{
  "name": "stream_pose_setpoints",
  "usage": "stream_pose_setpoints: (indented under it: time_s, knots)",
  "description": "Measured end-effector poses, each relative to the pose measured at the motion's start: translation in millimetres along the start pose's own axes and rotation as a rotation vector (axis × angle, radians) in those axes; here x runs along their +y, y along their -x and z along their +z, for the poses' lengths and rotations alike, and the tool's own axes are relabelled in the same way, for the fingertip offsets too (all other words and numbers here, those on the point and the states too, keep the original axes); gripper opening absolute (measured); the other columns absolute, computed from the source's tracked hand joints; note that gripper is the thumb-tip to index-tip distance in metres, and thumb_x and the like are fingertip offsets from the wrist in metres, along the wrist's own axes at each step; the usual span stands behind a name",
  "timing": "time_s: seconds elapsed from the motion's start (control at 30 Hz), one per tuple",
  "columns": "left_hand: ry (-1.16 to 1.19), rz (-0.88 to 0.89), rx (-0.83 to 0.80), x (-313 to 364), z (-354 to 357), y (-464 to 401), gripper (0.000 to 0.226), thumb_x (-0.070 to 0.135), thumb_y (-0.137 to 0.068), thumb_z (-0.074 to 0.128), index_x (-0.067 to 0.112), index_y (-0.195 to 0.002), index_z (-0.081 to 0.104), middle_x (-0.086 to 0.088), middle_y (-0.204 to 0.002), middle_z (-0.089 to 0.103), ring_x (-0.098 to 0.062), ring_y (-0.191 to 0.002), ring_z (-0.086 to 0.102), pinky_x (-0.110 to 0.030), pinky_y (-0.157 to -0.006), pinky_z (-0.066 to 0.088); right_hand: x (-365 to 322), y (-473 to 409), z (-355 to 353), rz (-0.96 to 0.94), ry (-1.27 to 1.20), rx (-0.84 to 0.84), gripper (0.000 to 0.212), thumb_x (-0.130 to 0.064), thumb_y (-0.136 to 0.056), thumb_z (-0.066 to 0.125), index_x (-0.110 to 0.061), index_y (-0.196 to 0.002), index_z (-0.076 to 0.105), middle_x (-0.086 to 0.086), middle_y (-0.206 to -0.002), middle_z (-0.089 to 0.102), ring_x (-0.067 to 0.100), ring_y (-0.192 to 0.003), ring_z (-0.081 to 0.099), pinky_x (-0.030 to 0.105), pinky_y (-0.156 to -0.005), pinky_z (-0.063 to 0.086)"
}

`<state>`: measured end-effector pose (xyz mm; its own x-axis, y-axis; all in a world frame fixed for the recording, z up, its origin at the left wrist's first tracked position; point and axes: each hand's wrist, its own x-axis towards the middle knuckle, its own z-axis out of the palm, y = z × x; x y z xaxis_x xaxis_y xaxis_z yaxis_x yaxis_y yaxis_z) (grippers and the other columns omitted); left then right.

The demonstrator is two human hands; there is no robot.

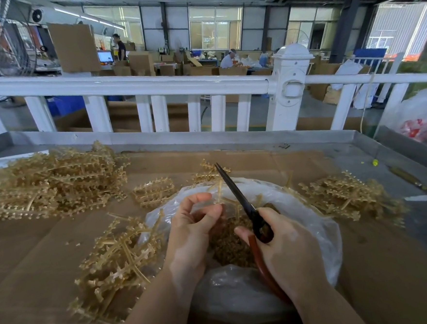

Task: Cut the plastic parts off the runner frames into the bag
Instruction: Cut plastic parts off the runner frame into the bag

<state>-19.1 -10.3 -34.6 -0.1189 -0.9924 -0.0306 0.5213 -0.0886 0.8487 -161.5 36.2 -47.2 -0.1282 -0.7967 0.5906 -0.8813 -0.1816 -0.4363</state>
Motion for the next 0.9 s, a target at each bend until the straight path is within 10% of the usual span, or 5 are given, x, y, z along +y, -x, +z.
stream_pose_setpoints:
  time_s: [0.33,0.9]
  knots:
    - [0.206,0.091,0.099,-3.3,-1.2,-8.1,0.023,-0.01,-0.081,0.058,0.012,-0.083,0.052,0.002,-0.059,0.065,-0.008,-0.071,0.07,-0.019,-0.059,0.056,0.5,0.7,-0.8,-0.01,0.004,-0.048,0.031,-0.064,-0.077,0.055,-0.034,-0.083,0.058,-0.014,-0.065,0.056,0.004,-0.065,0.052,0.009,-0.056,0.035]
    - [0.277,0.107,0.26,2.4,-0.1,-9.1,0.027,-0.012,-0.09,0.049,0.015,-0.094,0.051,-0.01,-0.074,0.069,-0.015,-0.064,0.069,-0.02,-0.058,0.057,0.5,2.1,3.2,-0.057,0.088,-0.217,0.051,-0.072,-0.075,0.035,-0.038,-0.104,0.058,-0.015,-0.085,0.058,0.008,-0.087,0.05,0.019,-0.072,0.034]
